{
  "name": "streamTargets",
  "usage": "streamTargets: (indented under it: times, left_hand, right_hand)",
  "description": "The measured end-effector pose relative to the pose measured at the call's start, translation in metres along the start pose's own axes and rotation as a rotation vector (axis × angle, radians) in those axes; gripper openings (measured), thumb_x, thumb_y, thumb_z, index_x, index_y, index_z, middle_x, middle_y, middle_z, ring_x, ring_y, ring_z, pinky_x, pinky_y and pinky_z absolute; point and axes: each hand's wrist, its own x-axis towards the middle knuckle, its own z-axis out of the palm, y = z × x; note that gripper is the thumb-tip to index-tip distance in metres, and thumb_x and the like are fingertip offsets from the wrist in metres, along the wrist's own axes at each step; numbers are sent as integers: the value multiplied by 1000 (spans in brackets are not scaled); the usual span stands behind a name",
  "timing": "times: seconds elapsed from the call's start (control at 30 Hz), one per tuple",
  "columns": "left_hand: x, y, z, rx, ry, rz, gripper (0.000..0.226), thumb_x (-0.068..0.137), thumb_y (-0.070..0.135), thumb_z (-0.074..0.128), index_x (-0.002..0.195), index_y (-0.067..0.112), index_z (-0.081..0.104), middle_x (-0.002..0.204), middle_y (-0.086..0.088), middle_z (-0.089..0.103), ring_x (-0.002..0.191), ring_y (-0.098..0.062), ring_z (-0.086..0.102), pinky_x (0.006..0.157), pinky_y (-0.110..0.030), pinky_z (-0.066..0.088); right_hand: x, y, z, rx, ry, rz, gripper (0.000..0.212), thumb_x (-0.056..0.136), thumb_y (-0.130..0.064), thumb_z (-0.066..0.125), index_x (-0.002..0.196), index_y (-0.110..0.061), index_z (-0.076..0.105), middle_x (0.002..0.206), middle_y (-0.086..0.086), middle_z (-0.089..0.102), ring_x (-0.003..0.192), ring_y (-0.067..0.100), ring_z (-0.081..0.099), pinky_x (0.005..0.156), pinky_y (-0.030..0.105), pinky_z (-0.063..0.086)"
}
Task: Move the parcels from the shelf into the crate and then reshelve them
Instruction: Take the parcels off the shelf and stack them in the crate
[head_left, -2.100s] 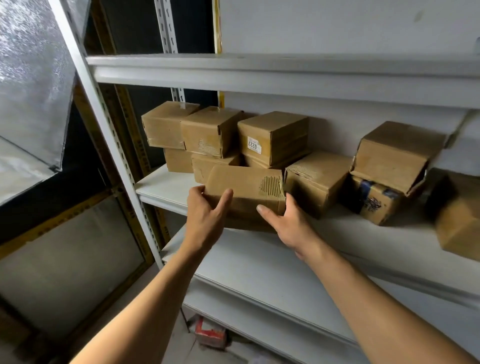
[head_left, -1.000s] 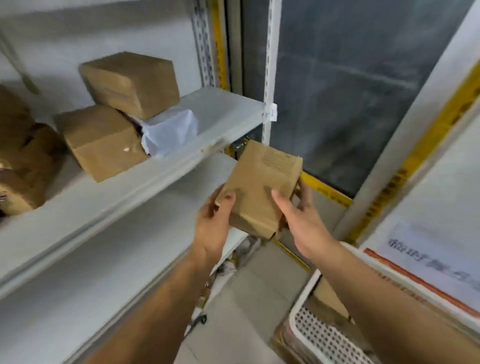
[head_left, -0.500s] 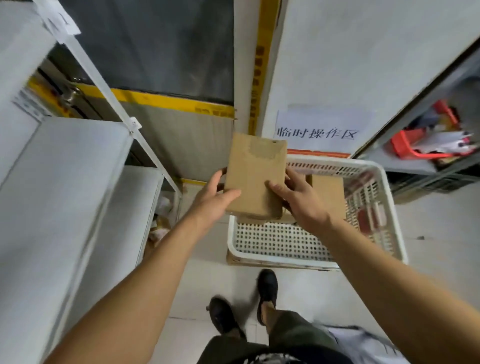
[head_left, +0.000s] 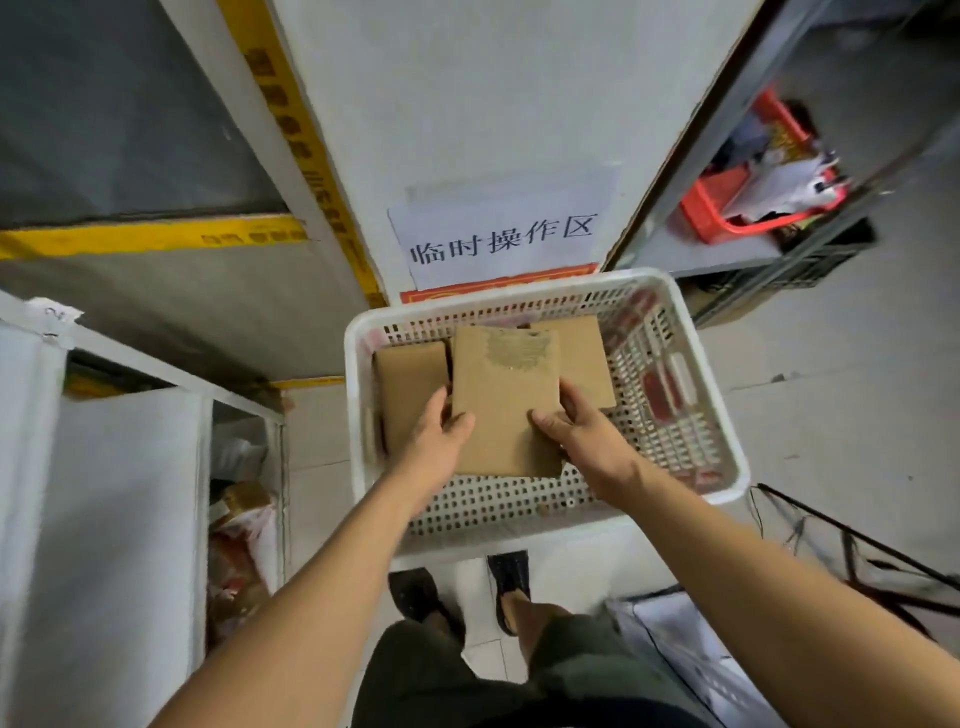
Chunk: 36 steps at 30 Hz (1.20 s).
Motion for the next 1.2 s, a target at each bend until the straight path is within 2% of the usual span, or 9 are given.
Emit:
streamTargets:
  times: [0.13, 0.23, 0.33, 0.4, 0.57, 0.73, 0.87, 1.0, 1.2]
  left_hand:
    - [51, 8, 47, -9, -89, -39, 77, 97, 53, 60, 162, 43, 21, 161, 10, 40, 142, -19, 48, 117, -50, 44]
    - [75, 16, 72, 52, -86, 15, 69, 107, 43, 53, 166, 33, 19, 158, 9, 40, 145, -18, 43, 121, -47, 38]
    - [98, 9, 74, 88, -22, 9, 66, 110, 40, 48, 167, 29, 18, 169, 4, 34, 152, -21, 37, 125, -46, 33]
    - [107, -3, 61, 71, 20, -6, 66, 110, 41, 49, 167, 28, 19, 169, 4, 33, 153, -22, 36, 125, -46, 32]
    - [107, -26, 5, 25, 160, -38, 63, 110, 36, 51, 166, 27, 24, 161, 2, 44, 145, -22, 45, 122, -46, 37]
    - [110, -49, -39, 114, 337, -72, 55, 110, 39, 43, 163, 35, 29, 158, -3, 50, 135, -27, 55, 113, -48, 46]
    - [111, -47, -55, 215, 482, -128, 52, 113, 29, 38, 164, 29, 29, 149, -10, 57, 129, -34, 58, 104, -42, 48]
    - [114, -48, -50, 264, 509, -112, 56, 113, 26, 33, 167, 27, 19, 148, -13, 56, 128, -34, 57, 107, -47, 49]
    - [114, -48, -47, 237, 510, -138, 55, 114, 28, 31, 167, 29, 17, 145, -16, 53, 125, -33, 57, 106, -46, 50]
  right_hand:
    - [25, 12, -48, -44, 142, 29, 78, 88, -53, 78, 156, -44, 43, 144, -5, 65, 125, 20, 67, 107, 49, 55]
    - [46, 14, -67, -68, 219, 21, 63, 100, -40, 71, 156, -44, 44, 140, -5, 66, 121, 17, 69, 103, 43, 58]
    - [71, 14, -62, -44, 215, -2, 56, 107, -25, 63, 159, -31, 44, 143, -2, 64, 120, 10, 66, 92, 21, 58]
    - [85, 13, -45, -41, 163, 4, 51, 108, -17, 59, 157, -24, 45, 137, -5, 66, 117, 4, 65, 85, 13, 56]
    - [114, 16, 11, -46, 29, 13, 57, 108, -20, 59, 161, -23, 39, 146, -5, 62, 127, 7, 62, 105, 25, 53]
    - [135, 15, 66, -72, -88, 28, 59, 108, -21, 60, 162, -27, 38, 149, -3, 58, 133, 16, 59, 110, 37, 52]
    - [151, 20, 94, -86, -144, 64, 57, 108, -16, 58, 161, -28, 39, 145, -5, 60, 132, 16, 59, 102, 30, 57]
    - [158, 33, 108, -91, -111, 101, 57, 108, -25, 58, 162, -30, 38, 151, -4, 57, 136, 22, 56, 115, 50, 49]
    - [154, 32, 114, -174, -31, 106, 61, 107, -32, 61, 162, -36, 36, 155, -3, 53, 137, 26, 54, 114, 54, 49]
